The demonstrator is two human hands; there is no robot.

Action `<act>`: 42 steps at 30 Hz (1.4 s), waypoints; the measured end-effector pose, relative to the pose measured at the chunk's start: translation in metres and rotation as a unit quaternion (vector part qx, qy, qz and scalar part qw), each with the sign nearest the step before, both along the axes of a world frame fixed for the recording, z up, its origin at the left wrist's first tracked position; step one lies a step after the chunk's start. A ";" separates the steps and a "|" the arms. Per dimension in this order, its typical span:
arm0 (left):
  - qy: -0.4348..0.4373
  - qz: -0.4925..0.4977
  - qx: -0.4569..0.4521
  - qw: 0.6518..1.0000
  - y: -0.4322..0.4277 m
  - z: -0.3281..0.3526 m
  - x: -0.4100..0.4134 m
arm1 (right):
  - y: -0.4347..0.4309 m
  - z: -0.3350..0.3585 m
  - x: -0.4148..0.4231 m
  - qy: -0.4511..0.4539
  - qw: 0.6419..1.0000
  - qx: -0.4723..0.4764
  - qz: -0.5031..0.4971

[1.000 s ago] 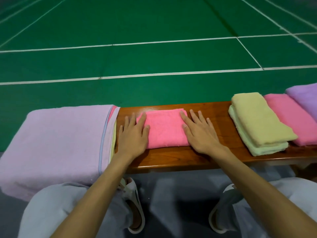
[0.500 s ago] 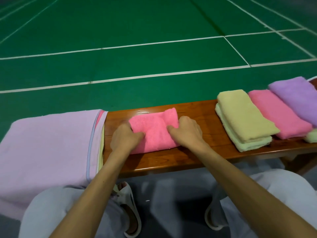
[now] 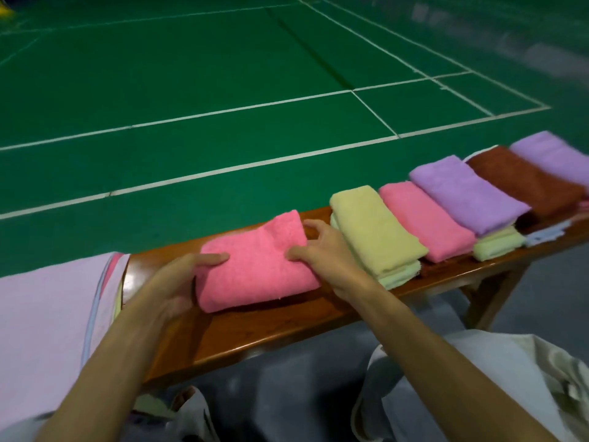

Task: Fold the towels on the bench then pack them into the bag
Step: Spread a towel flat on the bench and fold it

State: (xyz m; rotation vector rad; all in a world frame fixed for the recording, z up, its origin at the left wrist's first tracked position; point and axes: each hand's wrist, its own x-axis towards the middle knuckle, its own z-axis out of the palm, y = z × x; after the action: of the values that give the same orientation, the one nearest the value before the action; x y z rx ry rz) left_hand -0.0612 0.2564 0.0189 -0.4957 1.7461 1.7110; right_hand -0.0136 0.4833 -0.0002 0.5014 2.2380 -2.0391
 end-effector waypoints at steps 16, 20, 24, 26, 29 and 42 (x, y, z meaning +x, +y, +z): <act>0.059 -0.050 0.082 0.994 0.168 0.057 -0.016 | 0.161 0.069 0.005 0.058 0.989 0.052 -0.127; 0.056 -0.064 0.094 0.992 0.208 0.061 -0.020 | 0.200 0.080 -0.004 0.032 0.988 0.074 -0.133; 0.053 -0.073 0.089 0.992 0.233 0.053 -0.021 | 0.217 0.080 -0.007 0.021 0.985 0.063 -0.159; 0.050 -0.068 0.088 0.993 0.236 0.043 -0.023 | 0.215 0.077 -0.006 0.013 0.984 0.068 -0.164; 0.039 -0.066 0.081 0.994 0.228 0.029 -0.034 | 0.202 0.065 0.003 0.003 0.986 0.059 -0.154; 0.149 -0.274 0.061 0.948 0.296 0.082 -0.105 | 0.161 0.060 0.042 0.170 0.906 -0.026 -0.386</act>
State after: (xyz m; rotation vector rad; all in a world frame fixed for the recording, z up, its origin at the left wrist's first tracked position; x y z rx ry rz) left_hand -0.1667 0.5527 0.1011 0.3042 1.7481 1.5176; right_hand 0.0281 0.6442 0.0603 1.2906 2.3964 -2.7098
